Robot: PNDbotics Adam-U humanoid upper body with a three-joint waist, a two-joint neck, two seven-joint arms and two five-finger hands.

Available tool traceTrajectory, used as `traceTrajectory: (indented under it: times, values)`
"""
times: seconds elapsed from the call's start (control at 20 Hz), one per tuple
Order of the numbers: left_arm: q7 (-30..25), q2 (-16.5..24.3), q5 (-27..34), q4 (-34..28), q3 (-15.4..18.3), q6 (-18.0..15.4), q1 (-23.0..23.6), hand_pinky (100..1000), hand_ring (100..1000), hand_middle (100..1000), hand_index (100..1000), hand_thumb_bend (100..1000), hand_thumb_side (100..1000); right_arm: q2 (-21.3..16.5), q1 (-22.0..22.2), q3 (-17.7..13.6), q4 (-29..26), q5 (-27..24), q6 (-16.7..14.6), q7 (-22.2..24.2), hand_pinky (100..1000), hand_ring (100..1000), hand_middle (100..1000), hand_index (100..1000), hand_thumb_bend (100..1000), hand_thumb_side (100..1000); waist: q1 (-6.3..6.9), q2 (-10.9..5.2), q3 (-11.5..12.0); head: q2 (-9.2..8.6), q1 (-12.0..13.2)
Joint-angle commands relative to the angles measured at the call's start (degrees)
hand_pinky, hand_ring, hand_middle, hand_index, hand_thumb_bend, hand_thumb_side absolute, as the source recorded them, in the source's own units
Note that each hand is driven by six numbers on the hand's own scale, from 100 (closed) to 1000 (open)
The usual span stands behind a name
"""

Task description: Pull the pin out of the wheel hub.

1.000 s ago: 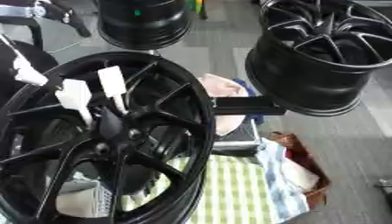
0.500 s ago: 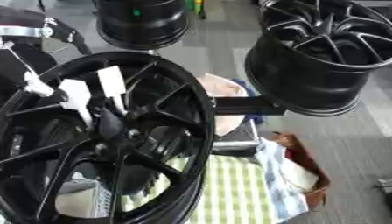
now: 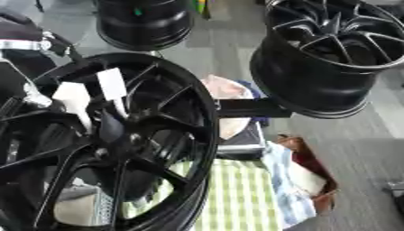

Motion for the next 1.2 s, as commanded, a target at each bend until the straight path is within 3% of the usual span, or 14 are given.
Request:
traceTrajectory:
  times: [0.05,0.85,1.1,1.2]
  values:
    - [-7.8,0.9,-0.7,0.8,0.8,-8.0,-0.7,865,841,717,862,616,467,-1.1,-0.8,-0.6,-0.9,-0.6,0.0,-0.5,738,779,711,812,100,659,0.14,-0.81,-0.1,-0.78,0.0]
    - [-6.7,-1.0,-4.0,5.8,1.7,-7.8,-0.9,837,797,676,833,586,419,-1.0,-0.3,-1.1,-1.0,-2.1,-0.4,-1.8,737,778,702,810,100,674,0.1,-0.36,-0.3,-1.07,0.6]
    - [-6.0,-1.5,-3.9,6.6,1.8,-7.6,-1.1,823,769,630,797,493,387,-1.0,0.0,-1.3,-1.0,-2.3,-0.5,-2.2,737,777,701,809,100,673,0.09,-0.34,-0.4,-1.32,0.8]
    - [-5.8,-1.5,-3.3,6.5,1.7,-7.4,-1.2,821,768,636,800,496,399,-0.9,0.1,-1.5,-1.1,-2.3,-0.5,-2.4,737,777,699,809,100,675,0.1,-0.36,-0.4,-1.35,0.8]
